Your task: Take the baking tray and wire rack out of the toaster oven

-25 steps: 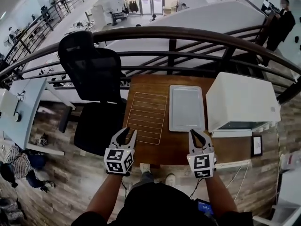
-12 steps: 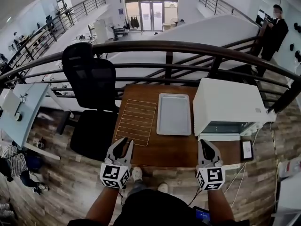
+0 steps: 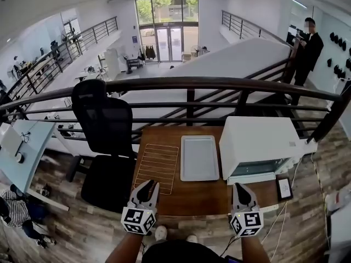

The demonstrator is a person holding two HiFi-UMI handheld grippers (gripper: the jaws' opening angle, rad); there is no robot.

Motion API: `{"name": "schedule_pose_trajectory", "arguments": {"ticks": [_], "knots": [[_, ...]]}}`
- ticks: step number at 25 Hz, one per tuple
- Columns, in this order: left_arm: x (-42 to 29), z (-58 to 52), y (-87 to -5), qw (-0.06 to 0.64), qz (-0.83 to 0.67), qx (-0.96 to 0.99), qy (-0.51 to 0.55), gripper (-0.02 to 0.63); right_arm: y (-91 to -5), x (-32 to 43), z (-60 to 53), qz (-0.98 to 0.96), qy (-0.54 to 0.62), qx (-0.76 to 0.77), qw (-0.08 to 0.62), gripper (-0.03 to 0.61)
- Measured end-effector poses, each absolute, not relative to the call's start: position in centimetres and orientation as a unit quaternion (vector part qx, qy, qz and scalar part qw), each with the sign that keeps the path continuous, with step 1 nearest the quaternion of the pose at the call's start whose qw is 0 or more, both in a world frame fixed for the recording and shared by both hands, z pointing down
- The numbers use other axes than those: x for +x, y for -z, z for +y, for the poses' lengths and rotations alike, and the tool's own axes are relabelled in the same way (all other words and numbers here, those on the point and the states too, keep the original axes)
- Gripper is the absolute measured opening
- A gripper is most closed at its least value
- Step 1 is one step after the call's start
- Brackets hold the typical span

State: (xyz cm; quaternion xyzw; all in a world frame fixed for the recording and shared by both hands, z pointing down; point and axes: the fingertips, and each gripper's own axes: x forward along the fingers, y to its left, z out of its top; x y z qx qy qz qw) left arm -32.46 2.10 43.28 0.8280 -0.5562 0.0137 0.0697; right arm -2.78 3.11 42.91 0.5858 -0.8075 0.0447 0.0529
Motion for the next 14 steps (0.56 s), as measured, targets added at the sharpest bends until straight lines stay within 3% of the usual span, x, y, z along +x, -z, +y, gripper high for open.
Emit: {"name": "schedule_pose_trajectory", "arguments": {"ticks": [14], "knots": [[-35.8, 0.8, -44.0, 0.070, -0.533, 0.842, -0.033, 0.072, -42.3, -6.6, 2.6, -0.803, -0.058, 0.592, 0.044, -0.005]]}}
